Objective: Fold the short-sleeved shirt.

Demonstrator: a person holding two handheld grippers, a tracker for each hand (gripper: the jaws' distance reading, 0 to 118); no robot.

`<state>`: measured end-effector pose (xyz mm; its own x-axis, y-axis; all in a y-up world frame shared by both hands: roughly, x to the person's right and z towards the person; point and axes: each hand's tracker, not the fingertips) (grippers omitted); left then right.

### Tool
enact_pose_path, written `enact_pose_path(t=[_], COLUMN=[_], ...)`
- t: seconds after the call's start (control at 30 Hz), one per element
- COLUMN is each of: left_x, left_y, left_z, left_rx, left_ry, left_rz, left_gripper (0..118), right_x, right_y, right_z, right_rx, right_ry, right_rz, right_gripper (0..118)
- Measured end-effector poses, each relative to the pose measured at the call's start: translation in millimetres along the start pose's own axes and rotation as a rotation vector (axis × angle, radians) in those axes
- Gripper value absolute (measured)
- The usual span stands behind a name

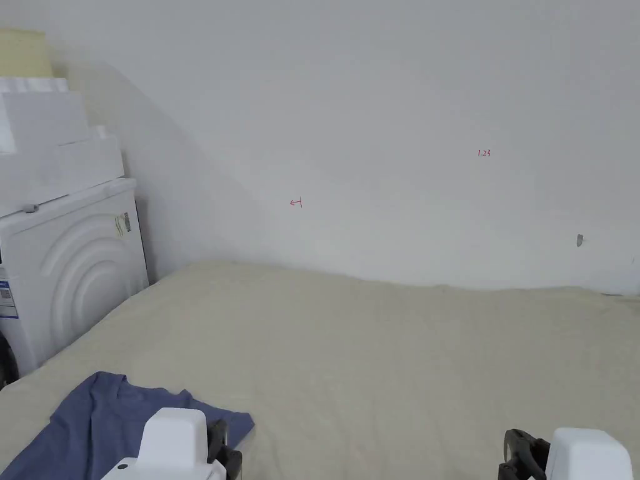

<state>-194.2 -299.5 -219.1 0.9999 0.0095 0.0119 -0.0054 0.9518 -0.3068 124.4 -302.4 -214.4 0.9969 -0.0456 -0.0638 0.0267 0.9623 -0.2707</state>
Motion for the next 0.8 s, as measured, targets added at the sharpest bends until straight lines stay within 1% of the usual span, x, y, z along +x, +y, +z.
enact_pose_path(t=[0.03,0.07,0.1,0.13,0.17,0.2,0.23,0.27,0.33,0.37,0.4,0.43,0.47,0.5,0.53,0.57,0.6,0.63,0.67,0.7,0.73,0.77,0.8], left_x=[1.3,5.0,9.1,14.3,21.5,29.5,37.2,42.5,43.5,36.6,27.0,20.1,16.8,20.4,26.1,28.3,22.2,14.3,3.3,-10.9,-26.7,-37.9,-42.1], left_y=[0.1,-0.5,-1.8,-5.1,-11.4,-21.7,-37.4,-59.4,-111.3,-137.0,-154.0,-163.3,-164.8,-156.9,-140.1,-118.5,-95.4,-74.7,-60.1,-50.4,-43.9,-43.9,-47.3], left_z=[-0.9,-1.1,-2.1,-4.0,-6.4,-11.1,-14.3,-16.6,-19.0,-19.9,-19.6,-19.3,-18.2,-18.3,-19.4,-20.0,-22.3,-22.5,-21.2,-18.7,-17.7,-16.0,-15.1], left_rx=[-0.001,-0.002,-0.002,-0.009,-0.012,-0.022,-0.019,-0.005,0.016,0.016,0.049,0.074,0.045,0.023,-0.004,-0.044,-0.064,-0.083,-0.101,-0.111,-0.123,-0.132,-0.136], left_ry=[0.001,0.001,-0.006,-0.019,-0.033,-0.039,-0.068,-0.102,-0.116,-0.122,-0.163,-0.198,-0.205,-0.17,-0.114,-0.078,-0.049,-0.013,0.001,-0.014,-0.05,-0.076,-0.086], left_rz=[-0.014,-0.078,-0.143,-0.253,-0.413,-0.606,-0.852,-1.138,-1.725,-1.965,-2.108,-2.175,-2.079,-1.909,-1.643,-1.369,-1.112,-0.828,-0.579,-0.329,-0.139,0.028,0.092], left_gripper=[0,0,0,0,0,0,0,0,0,0,0,0,0,0,0,0,0,0,0,0,0,0,0], right_x=[-1.4,-4.6,-10.4,-16.6,-24.3,-33.3,-40.1,-45.3,-51.2,-48.0,-43.3,-38.4,-35.3,-34.5,-29.4,-22.7,-12.5,-1.5,11.7,22.6,30.0,36.4,41.1], right_y=[-0.7,-2.1,-4.5,-8.1,-14.0,-23.5,-37.0,-53.9,-94.1,-113.5,-127.4,-130.6,-124.5,-112.9,-94.7,-76.1,-61.3,-50.1,-41.4,-39.0,-40.6,-45.3,-50.8], right_z=[-0.9,-2.6,-4.4,-5.5,-7.0,-10.2,-14.3,-18.7,-21.6,-22.8,-23.5,-24.2,-26.6,-29.4,-27.6,-27.1,-25.0,-21.4,-19.1,-13.5,-8.7,-4.5,-0.6], right_rx=[-0.002,-0.012,-0.028,-0.04,-0.049,-0.08,-0.096,-0.114,-0.114,-0.103,-0.1,-0.111,-0.111,-0.134,-0.185,-0.217,-0.224,-0.224,-0.207,-0.197,-0.188,-0.178,-0.174], right_ry=[0.003,0.006,0.019,0.027,0.03,0.027,0.028,0.031,-0.001,-0.012,0.002,0.028,0.013,-0.056,-0.067,-0.048,-0.033,-0.038,-0.046,-0.039,-0.036,-0.007,0.021], right_rz=[0.007,0.048,0.153,0.273,0.447,0.648,0.855,1.075,1.567,1.761,1.867,1.897,1.782,1.582,1.354,1.077,0.83,0.596,0.4,0.218,0.079,-0.028,-0.102], right_gripper=[0,0,0,0,0,0,0,0,0,0,0,0,0,0,0,0,0,0,0,0,0,0,0])
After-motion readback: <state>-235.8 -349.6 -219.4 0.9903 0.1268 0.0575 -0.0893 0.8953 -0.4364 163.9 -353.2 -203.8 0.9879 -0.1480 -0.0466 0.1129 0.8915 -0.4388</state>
